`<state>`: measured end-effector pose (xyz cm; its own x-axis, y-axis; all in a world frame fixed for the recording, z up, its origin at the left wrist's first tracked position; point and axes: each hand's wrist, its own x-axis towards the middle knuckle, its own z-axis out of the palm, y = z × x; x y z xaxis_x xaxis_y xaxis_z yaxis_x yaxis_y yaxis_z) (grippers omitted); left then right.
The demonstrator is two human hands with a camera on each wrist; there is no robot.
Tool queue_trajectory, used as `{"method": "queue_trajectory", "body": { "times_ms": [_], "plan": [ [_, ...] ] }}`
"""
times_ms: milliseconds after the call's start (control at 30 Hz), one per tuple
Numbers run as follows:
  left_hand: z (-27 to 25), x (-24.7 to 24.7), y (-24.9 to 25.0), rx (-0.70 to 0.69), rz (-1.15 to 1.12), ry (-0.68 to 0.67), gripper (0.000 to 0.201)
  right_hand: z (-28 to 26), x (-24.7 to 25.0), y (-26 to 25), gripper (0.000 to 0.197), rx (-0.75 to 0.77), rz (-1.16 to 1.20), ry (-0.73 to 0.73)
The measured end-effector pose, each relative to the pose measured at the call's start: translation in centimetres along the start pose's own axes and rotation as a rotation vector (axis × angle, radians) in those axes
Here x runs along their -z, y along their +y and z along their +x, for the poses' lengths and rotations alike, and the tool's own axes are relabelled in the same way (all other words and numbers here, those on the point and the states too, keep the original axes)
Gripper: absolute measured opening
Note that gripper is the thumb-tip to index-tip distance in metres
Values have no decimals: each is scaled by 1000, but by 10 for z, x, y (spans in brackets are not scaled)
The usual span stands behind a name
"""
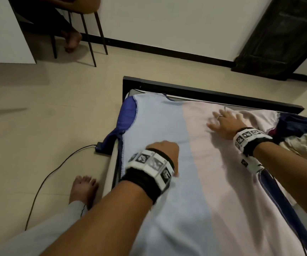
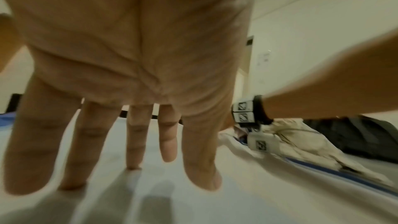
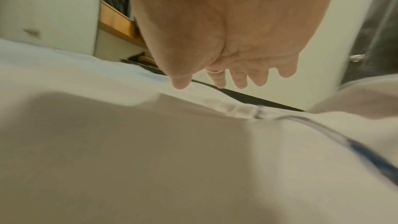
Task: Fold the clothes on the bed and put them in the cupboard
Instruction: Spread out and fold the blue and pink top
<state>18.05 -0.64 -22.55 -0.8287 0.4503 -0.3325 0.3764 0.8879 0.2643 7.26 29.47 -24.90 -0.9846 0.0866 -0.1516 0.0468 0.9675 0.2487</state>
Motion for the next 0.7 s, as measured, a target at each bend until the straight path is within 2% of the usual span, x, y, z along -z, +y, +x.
{"method": "queue_trajectory", "body": {
  "times_ms": [67, 200, 233, 267, 333, 433, 500, 567, 667, 700],
  "plan": [
    [8, 16, -26, 127, -196, 46, 47, -27, 12, -44, 69, 154, 108, 29],
    [8, 21, -94, 528, -480, 451, 30, -87, 25, -128, 27, 412, 291, -5],
    [6, 16, -110, 624, -552, 508, 30, -95, 28, -146, 29, 449, 309, -14],
    [6, 8, -124, 714, -637, 516, 36, -98, 31, -163, 33, 472, 320, -21],
    [9, -13, -140, 806, -795, 422, 56, -94, 40, -192, 33, 517, 319, 8],
    [12, -43, -142, 808, -978, 247, 78, -73, 57, -228, 28, 527, 295, 20],
    [12, -48, -140, 797, -1067, 264, 80, -54, 69, -252, 26, 505, 278, 27],
    [13, -44, -140, 743, -1050, 292, 70, -31, 77, -274, 27, 484, 237, 30],
    [16, -37, -147, 563, -1082, 340, 32, -3, 84, -305, 32, 462, 246, 13],
    [16, -37, -150, 525, -1121, 358, 31, 3, 85, -314, 33, 458, 261, 12]
  ]
}}
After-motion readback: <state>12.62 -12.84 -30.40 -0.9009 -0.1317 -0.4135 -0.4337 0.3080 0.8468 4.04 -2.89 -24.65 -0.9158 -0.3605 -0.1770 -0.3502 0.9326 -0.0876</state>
